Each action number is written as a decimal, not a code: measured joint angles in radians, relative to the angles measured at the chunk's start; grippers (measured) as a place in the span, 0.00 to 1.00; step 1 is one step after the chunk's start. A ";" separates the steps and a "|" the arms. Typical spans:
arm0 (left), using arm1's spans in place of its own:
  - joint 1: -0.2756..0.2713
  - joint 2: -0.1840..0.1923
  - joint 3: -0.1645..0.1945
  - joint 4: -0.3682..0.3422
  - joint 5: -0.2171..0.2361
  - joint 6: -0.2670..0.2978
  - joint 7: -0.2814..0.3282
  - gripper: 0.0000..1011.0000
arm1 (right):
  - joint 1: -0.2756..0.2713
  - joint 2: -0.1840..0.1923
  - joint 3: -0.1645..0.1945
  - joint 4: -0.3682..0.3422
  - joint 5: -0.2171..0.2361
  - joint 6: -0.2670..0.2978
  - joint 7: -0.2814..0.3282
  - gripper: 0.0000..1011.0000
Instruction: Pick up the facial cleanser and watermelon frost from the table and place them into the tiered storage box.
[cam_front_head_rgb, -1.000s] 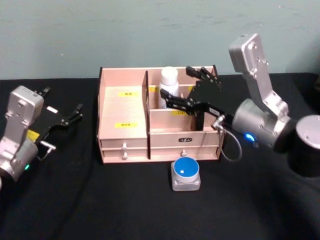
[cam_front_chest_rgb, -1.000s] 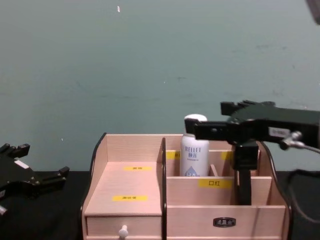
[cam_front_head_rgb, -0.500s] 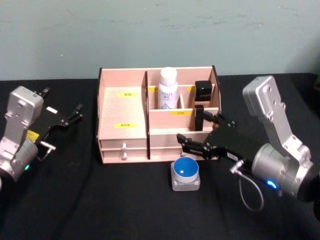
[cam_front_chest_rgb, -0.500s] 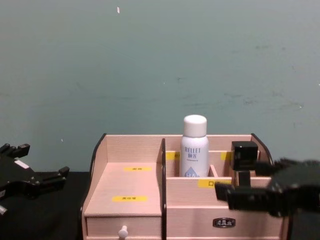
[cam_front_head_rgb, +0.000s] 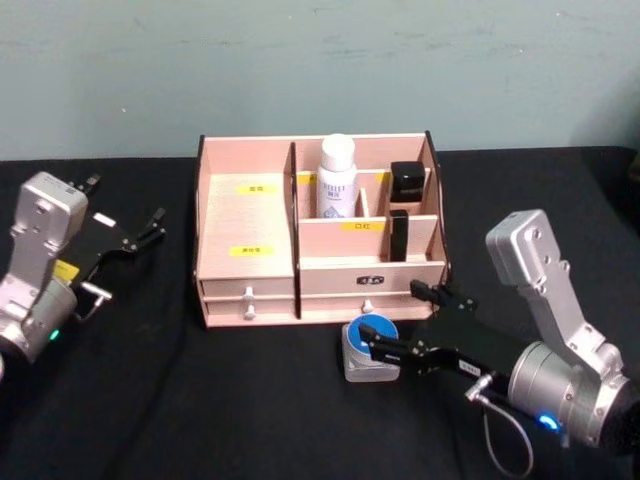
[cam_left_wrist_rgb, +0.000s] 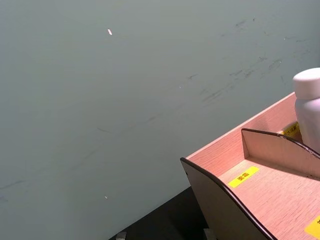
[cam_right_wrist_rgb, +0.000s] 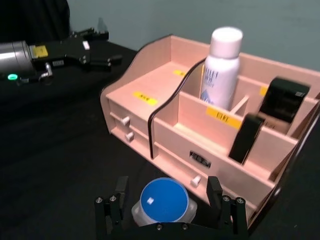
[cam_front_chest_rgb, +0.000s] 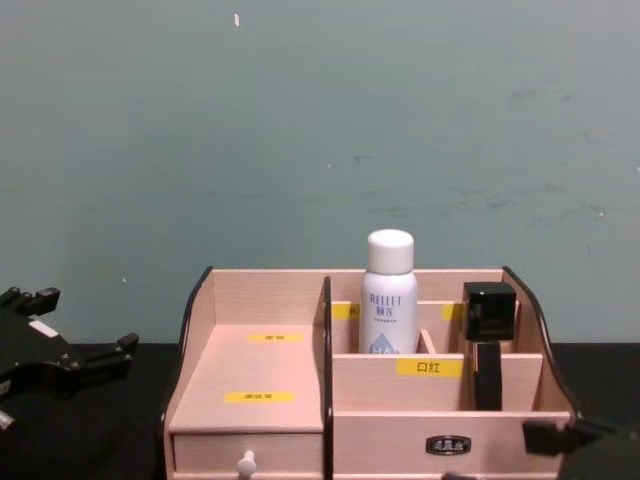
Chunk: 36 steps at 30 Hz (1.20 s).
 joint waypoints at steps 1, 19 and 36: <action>0.000 0.000 0.000 0.000 0.000 0.000 0.000 0.99 | -0.002 -0.001 -0.004 0.007 0.000 0.001 0.001 0.99; 0.000 0.000 0.000 0.000 0.000 0.000 0.000 0.99 | 0.005 -0.021 -0.028 0.074 -0.023 -0.003 0.006 0.99; 0.000 0.000 0.000 0.000 0.000 0.000 0.000 0.99 | 0.021 -0.040 -0.041 0.107 -0.048 -0.005 0.007 0.99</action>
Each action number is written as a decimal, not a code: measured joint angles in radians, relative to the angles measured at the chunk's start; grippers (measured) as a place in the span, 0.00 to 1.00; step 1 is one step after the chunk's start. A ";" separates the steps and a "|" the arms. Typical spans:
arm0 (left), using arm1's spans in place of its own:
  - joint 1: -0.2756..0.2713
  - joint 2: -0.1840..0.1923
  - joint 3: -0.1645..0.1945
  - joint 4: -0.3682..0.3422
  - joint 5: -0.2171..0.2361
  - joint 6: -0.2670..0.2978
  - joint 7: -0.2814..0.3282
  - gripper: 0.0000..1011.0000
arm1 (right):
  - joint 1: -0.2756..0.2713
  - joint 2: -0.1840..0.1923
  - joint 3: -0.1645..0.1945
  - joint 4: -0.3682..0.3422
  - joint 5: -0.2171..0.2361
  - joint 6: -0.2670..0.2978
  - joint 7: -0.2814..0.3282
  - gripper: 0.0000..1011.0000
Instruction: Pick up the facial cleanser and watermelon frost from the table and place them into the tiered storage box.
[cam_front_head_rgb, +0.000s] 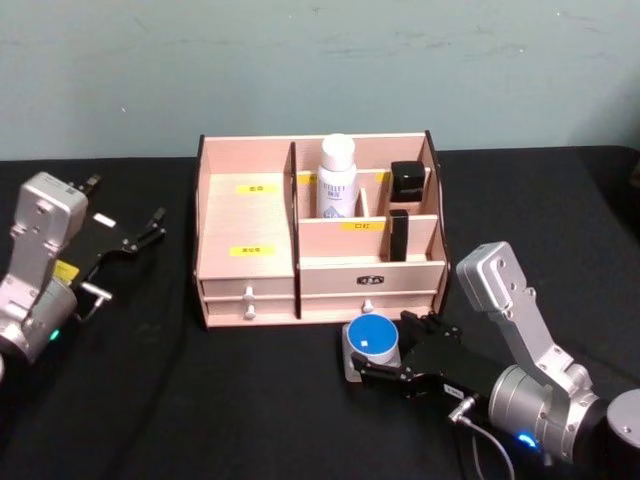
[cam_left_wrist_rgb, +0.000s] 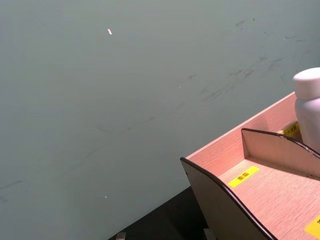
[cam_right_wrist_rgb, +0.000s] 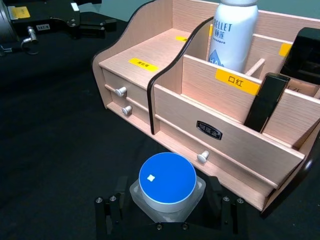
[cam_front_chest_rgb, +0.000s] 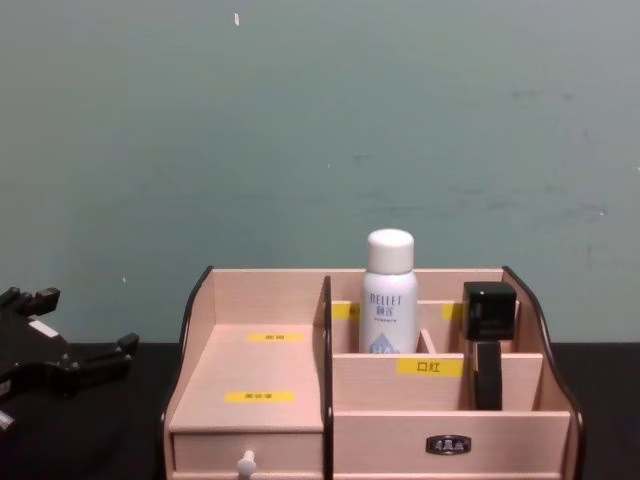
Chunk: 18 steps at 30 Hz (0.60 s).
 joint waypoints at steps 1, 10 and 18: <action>0.000 0.000 0.000 0.000 0.000 0.000 0.000 0.99 | 0.001 -0.001 -0.001 0.002 -0.001 0.000 0.000 0.99; 0.000 0.000 0.000 0.000 0.000 0.000 0.000 0.99 | 0.018 -0.016 -0.010 0.027 -0.013 -0.002 0.008 0.99; 0.000 0.000 0.000 0.000 0.000 0.000 0.000 0.99 | 0.037 -0.029 -0.019 0.051 -0.023 -0.002 0.014 0.99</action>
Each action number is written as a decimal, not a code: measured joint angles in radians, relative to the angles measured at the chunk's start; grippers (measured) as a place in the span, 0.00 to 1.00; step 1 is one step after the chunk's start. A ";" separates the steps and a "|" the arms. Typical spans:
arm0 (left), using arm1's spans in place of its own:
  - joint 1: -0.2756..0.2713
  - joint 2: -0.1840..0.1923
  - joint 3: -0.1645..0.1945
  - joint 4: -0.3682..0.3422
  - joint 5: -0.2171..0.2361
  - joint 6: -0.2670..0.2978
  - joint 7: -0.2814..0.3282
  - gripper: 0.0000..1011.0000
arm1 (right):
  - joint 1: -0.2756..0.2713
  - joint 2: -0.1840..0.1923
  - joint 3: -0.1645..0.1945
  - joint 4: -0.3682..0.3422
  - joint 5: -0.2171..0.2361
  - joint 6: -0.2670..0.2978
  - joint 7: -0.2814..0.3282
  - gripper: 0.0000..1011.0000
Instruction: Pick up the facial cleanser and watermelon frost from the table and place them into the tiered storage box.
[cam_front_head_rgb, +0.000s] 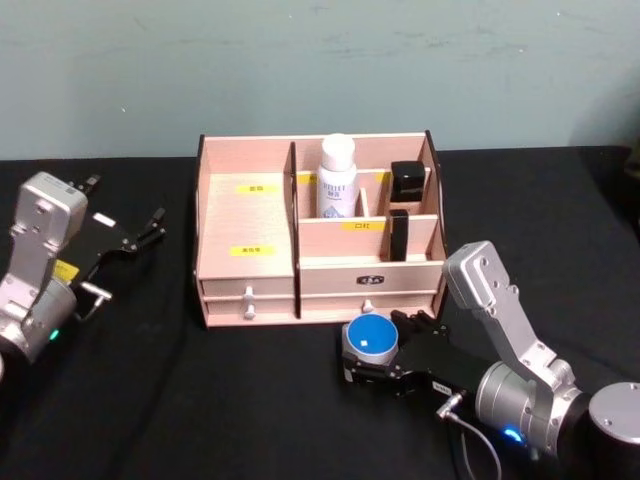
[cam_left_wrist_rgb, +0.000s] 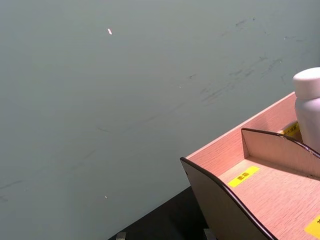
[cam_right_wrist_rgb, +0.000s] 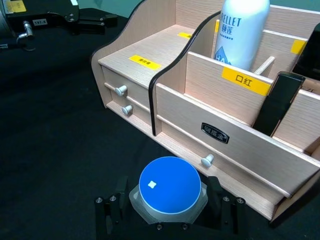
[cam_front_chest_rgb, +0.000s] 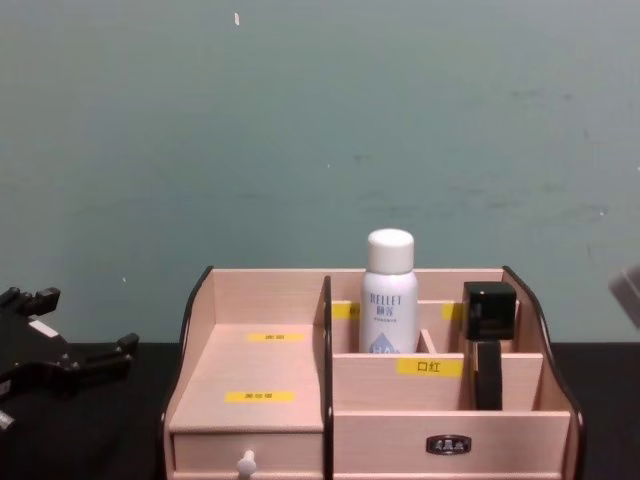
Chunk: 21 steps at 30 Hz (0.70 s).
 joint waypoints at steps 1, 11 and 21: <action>0.000 0.000 0.000 0.000 0.000 0.000 0.000 0.99 | 0.001 -0.001 -0.001 0.001 -0.002 0.001 0.000 0.99; 0.000 0.000 0.000 0.000 0.000 0.000 0.000 0.99 | 0.002 -0.001 -0.002 0.001 -0.004 0.004 -0.001 0.99; 0.000 0.000 0.000 0.000 0.000 0.000 0.000 0.99 | 0.001 0.000 0.000 0.000 -0.002 0.003 -0.001 0.99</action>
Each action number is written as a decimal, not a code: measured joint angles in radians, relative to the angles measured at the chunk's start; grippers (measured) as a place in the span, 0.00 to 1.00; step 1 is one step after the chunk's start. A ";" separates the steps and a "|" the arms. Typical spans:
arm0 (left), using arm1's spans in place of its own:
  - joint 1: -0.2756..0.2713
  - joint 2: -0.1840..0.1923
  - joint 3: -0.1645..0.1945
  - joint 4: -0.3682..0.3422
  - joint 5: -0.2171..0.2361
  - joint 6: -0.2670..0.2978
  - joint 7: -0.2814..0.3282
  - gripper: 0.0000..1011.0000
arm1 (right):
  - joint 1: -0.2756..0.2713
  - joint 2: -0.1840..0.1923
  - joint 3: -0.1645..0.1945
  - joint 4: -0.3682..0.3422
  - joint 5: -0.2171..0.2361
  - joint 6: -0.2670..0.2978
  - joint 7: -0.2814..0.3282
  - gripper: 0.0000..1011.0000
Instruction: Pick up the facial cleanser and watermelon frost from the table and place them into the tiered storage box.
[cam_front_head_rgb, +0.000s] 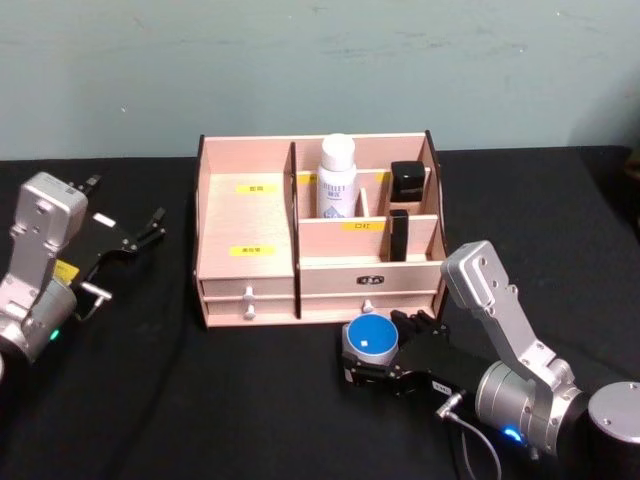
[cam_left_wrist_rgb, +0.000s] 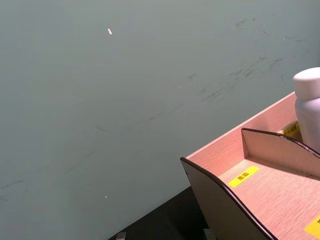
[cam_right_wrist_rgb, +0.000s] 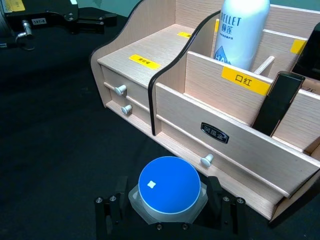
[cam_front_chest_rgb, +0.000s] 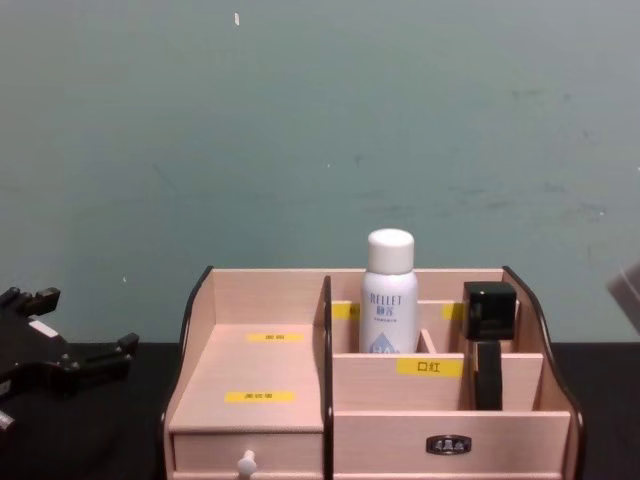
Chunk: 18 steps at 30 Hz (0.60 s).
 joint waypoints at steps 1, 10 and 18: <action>0.000 0.000 0.000 0.000 0.000 0.000 0.000 0.99 | 0.000 0.000 0.000 0.000 0.000 0.000 0.000 0.99; 0.000 0.000 0.000 0.000 0.000 0.000 0.000 0.99 | -0.001 0.001 0.001 -0.001 0.001 -0.001 0.000 0.85; 0.000 0.000 0.000 0.000 0.000 0.000 0.000 0.99 | -0.001 0.001 0.001 -0.001 0.002 -0.001 0.000 0.72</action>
